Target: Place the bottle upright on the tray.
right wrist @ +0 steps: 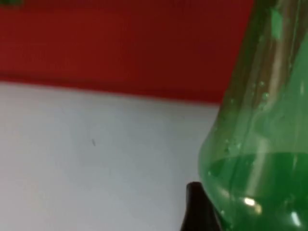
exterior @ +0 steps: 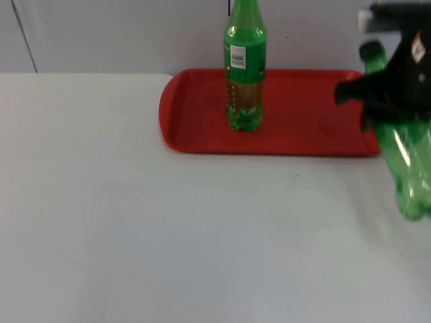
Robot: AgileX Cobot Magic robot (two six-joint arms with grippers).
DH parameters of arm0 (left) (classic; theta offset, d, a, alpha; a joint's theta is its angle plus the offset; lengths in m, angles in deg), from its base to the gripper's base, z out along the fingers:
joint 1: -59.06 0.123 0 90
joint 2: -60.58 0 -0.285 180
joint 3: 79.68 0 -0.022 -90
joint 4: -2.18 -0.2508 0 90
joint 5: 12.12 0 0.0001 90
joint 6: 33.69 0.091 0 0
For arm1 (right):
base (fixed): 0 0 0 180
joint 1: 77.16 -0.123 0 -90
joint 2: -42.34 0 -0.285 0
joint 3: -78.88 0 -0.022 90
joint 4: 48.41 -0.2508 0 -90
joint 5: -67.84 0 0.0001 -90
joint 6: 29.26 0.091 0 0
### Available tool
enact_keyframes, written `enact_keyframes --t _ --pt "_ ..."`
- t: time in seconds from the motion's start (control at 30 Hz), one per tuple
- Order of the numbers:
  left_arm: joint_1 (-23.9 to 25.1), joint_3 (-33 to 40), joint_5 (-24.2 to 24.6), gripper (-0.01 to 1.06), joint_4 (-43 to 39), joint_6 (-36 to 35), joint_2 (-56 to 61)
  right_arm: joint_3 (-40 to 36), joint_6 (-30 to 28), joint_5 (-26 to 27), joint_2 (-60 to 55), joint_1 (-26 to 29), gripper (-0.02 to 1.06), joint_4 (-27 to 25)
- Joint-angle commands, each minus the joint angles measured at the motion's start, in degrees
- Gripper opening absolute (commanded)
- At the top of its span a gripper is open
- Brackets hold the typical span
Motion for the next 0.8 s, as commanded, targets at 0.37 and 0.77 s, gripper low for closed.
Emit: enact_keyframes --t 0.37,0.77 --pt "0.06 0.31 -0.03 1.05 -0.12 -0.39 0.24 0.48 -0.46 20.52 16.98 0.37 0.0 22.38" --pt "0.06 0.31 -0.03 1.05 -0.12 -0.39 0.24 0.48 4.28 32.83 18.48 6.27 0.0 33.51"
